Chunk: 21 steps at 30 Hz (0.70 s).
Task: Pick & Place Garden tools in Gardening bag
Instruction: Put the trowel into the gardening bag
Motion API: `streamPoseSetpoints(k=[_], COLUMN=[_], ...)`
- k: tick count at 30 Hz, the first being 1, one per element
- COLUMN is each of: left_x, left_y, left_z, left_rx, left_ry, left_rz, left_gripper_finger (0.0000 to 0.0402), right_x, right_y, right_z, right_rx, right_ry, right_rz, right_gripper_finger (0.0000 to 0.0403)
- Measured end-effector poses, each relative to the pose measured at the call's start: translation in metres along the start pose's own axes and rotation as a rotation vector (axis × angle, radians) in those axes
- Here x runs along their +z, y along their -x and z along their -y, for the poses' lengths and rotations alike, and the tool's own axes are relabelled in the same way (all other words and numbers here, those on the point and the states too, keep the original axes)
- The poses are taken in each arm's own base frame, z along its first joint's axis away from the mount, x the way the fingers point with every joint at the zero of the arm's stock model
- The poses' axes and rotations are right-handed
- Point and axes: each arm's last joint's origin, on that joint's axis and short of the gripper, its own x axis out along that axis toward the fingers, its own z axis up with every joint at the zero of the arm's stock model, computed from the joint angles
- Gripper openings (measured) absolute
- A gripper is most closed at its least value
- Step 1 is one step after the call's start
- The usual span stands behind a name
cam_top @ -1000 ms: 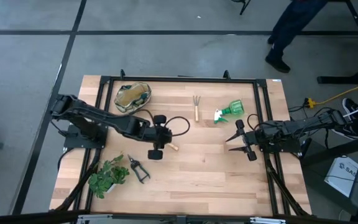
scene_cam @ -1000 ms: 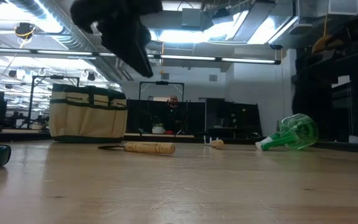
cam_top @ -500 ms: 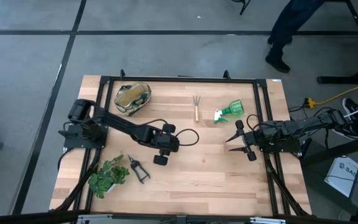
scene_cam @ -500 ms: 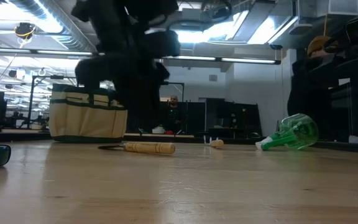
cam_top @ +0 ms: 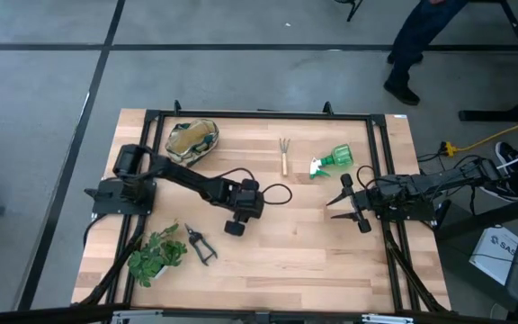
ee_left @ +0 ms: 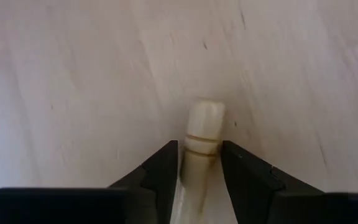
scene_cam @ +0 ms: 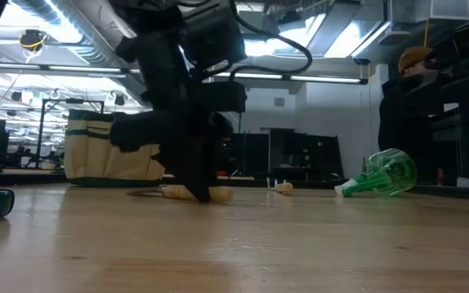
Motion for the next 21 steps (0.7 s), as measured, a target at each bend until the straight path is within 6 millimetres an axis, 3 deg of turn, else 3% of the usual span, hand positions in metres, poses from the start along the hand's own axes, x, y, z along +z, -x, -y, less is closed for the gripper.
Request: streamPoseSetpoints(k=[5,14,21], left_x=[-0.002,-0.004,0.004], left_y=[0.0,0.004,0.048], left_z=[-0.007,-0.022,-0.042], left_rx=[-0.021,0.037,0.109], left_ry=[-0.015,-0.099,-0.121], left_rz=[0.004,0.006,0.138], left_gripper_finger=[0.0059,0.0059,0.0059], right_x=[0.0,0.0,-0.001], right_y=[0.0,0.0,0.0], right_z=[0.0,0.0,0.0], right_rx=[0.0,0.0,0.001], right_ry=[0.0,0.0,-0.001], right_rz=[-0.003,-0.004,-0.007], right_gripper_finger=[0.0193,0.0193,0.0193])
